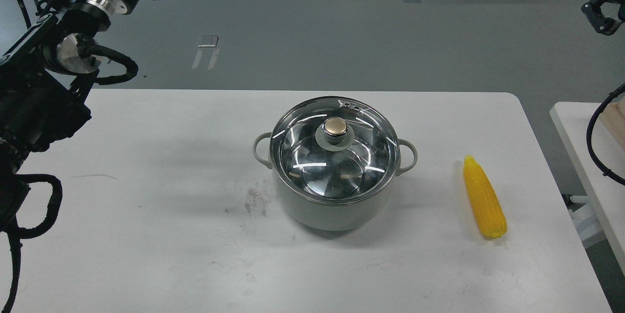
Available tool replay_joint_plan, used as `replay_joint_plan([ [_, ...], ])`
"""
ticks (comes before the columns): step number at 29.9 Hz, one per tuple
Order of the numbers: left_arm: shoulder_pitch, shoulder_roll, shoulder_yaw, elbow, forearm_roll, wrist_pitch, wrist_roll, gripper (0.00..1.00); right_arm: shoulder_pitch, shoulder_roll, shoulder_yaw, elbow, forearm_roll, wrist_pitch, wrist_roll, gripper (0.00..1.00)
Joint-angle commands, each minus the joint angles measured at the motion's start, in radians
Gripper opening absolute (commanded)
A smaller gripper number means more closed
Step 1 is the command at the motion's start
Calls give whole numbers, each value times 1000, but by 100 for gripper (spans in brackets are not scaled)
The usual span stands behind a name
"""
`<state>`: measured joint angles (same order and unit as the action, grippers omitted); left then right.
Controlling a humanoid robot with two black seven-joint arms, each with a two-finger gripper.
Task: Open pot and put corn in
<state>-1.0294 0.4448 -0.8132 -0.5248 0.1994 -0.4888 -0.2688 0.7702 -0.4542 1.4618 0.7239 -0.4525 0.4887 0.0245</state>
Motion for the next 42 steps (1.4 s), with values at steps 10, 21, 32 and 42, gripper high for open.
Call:
replay_joint_plan([
  [10, -5, 3, 9, 0, 2, 0, 16, 98, 0, 0, 2, 2, 0, 0, 0, 100],
  [21, 34, 104, 111, -427, 378, 99, -12, 93, 0, -12, 3, -3, 2, 0, 0, 100],
  [32, 137, 69, 112, -807, 1303, 170, -56, 81, 0, -14, 3, 0, 3, 0, 0, 100],
  [42, 147, 37, 290, -876, 1735, 342, -132, 81, 0, -26, 8, 2, 6, 0, 0, 100],
])
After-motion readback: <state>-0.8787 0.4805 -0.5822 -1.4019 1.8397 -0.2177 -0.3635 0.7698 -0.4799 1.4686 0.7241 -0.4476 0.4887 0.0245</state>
